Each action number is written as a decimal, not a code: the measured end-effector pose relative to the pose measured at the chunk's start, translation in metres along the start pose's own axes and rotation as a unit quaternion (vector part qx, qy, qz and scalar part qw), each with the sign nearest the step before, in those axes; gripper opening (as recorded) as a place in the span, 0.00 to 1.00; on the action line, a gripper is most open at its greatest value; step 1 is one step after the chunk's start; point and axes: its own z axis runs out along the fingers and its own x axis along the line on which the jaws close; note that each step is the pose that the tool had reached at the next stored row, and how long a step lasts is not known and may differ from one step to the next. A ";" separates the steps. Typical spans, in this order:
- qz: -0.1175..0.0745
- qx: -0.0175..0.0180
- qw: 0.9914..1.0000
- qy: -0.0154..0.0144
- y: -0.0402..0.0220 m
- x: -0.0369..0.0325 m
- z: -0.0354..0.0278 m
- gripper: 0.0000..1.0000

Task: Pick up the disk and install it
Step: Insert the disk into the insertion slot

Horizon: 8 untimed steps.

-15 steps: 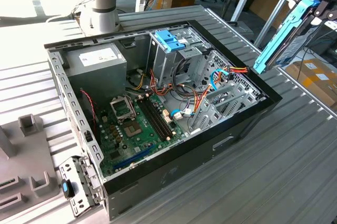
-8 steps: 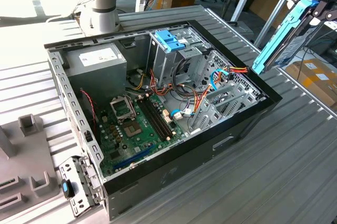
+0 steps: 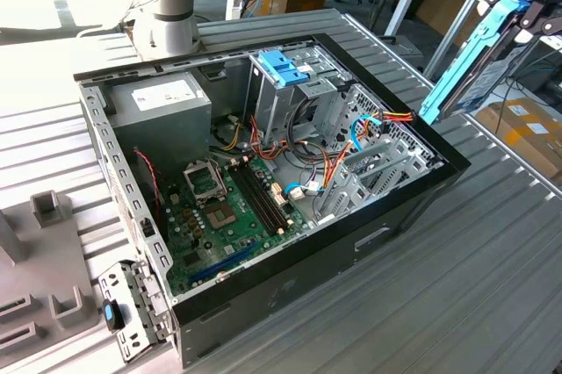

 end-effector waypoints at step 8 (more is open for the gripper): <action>0.000 0.000 1.000 0.000 0.0034 0.0002 0.0002 0.37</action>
